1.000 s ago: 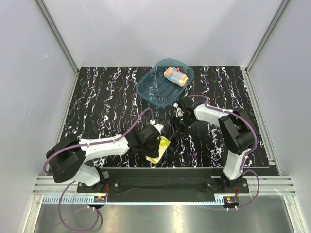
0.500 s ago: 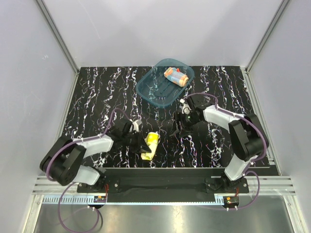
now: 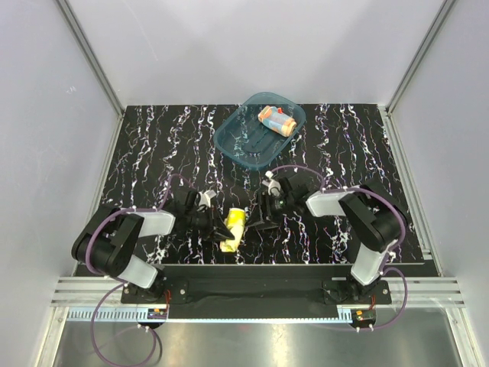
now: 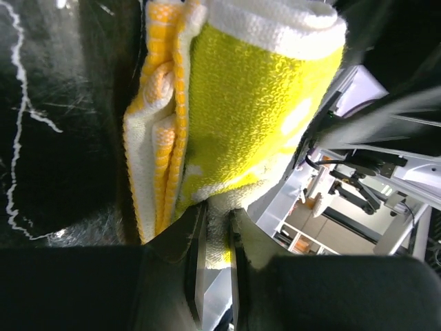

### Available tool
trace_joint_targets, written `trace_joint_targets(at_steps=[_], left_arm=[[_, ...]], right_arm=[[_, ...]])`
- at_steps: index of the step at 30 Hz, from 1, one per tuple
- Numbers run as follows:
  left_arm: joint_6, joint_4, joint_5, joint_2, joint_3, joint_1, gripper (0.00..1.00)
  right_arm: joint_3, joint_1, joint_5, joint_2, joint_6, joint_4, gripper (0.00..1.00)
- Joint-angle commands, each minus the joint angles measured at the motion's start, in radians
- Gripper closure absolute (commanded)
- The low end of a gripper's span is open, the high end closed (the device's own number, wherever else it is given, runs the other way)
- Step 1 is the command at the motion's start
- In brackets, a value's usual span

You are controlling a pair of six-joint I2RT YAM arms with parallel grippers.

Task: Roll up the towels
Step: Roll the towel

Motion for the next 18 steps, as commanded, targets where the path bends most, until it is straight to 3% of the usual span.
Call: trace_joint_targets(at_steps=[1,14,18], left_arm=[[0.019,-0.075,-0.081,0.042,-0.055,0.019,0.93],[0.001,-0.038,-0.057,0.051,-0.071,0.040,0.94],[-0.002,-0.030,-0.052,0.051,-0.074,0.042,0.94]], right_arm=[[-0.018,0.036,-0.006,0.069,0.106,0.279,0.33],[-0.010,0.129,0.052,0.220,0.186,0.434,0.53],[-0.009,0.146,0.052,0.251,0.212,0.493,0.54]])
